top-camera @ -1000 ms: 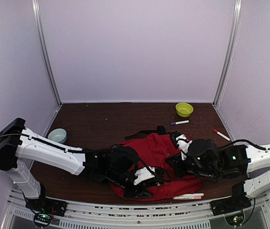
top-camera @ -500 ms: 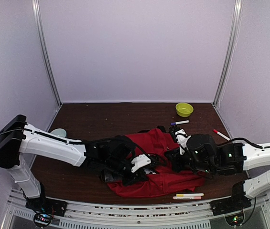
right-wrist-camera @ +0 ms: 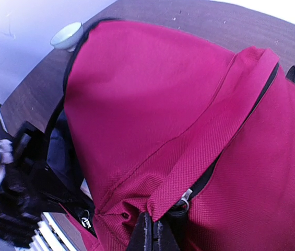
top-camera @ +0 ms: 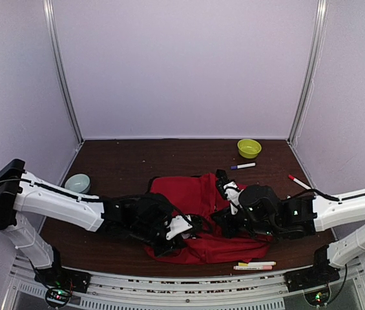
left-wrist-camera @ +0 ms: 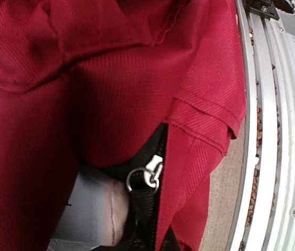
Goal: Pack the student bag
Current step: Adjust the student bag at the center of the board.
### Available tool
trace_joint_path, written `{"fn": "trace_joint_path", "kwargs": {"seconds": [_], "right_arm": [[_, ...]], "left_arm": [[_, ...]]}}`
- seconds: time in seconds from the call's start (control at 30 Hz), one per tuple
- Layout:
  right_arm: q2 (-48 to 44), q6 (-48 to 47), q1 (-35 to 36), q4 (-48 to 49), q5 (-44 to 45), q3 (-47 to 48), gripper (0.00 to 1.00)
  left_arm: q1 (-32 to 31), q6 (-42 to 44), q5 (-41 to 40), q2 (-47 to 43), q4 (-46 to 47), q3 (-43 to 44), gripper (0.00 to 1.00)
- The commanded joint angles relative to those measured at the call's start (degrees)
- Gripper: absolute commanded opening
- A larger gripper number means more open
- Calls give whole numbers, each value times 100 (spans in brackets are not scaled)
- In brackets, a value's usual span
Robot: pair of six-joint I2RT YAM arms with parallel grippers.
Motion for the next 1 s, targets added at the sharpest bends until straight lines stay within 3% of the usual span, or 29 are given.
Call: {"fn": "trace_joint_path", "kwargs": {"seconds": [0.0,0.2,0.37,0.4,0.53,0.63,0.73,0.83,0.97], "right_arm": [[184,251,111,116,-350,-212,0],[306,463,260,154,-456,-433,0],[279,592,272,131,-435,-588,0],[268,590,272,113,-374,-597,0],[281,560,272,-28,-126,-493,0],[346,475,264,-79,-61,-369,0],[414,437,259,-51,-91,-316,0],[456,432,268,-15,-101,-319,0],[443,428,265,3,-137,-285,0]], "left_arm": [[-460,-222,-1739,-209,-286,29,0],[-968,-134,-3290,-188,-635,43,0],[-1292,-30,-4081,-198,-753,86,0],[-1335,-9,-4063,-207,-782,91,2],[-1435,-24,-3470,-343,-992,126,29],[-1463,-137,-2781,-539,-1141,99,43],[-1464,-303,-2294,-788,-1180,1,44],[-1417,-504,-2001,-1355,-671,-311,35],[-718,-873,-1509,-2313,19,-779,31]]}}
